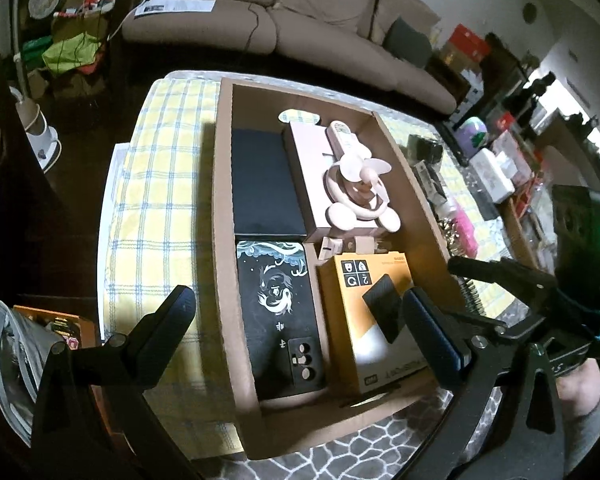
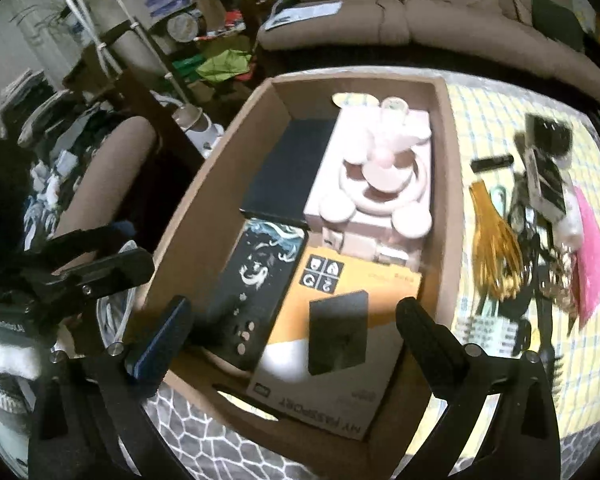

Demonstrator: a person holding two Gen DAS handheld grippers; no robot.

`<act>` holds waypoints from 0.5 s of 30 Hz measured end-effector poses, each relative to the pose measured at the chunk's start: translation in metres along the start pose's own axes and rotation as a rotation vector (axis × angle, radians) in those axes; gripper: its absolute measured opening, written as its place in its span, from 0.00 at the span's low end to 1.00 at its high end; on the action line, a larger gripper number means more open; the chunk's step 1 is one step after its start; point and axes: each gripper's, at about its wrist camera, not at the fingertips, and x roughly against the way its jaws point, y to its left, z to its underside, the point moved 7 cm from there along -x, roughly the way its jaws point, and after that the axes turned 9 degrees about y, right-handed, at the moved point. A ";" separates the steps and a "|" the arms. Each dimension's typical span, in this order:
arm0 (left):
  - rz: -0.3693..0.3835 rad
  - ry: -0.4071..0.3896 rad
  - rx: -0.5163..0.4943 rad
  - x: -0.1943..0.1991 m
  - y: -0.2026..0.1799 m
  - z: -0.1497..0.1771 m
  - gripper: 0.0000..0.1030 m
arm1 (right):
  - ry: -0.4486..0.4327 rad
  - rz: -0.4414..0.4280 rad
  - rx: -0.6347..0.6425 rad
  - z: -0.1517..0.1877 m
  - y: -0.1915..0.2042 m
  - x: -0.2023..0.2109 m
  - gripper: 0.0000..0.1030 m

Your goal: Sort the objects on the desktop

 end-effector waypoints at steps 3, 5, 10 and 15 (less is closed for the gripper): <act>0.021 0.001 0.014 0.003 0.004 -0.003 1.00 | 0.038 0.027 0.088 -0.006 0.008 -0.011 1.00; 0.030 -0.004 0.025 0.006 0.007 -0.006 1.00 | 0.083 0.073 0.168 -0.010 0.014 -0.024 1.00; 0.026 -0.040 0.020 0.022 0.015 -0.014 1.00 | 0.187 0.174 0.387 -0.017 0.033 -0.060 1.00; 0.038 -0.050 0.035 0.028 0.031 -0.020 1.00 | 0.224 -0.169 0.398 -0.025 0.050 -0.062 1.00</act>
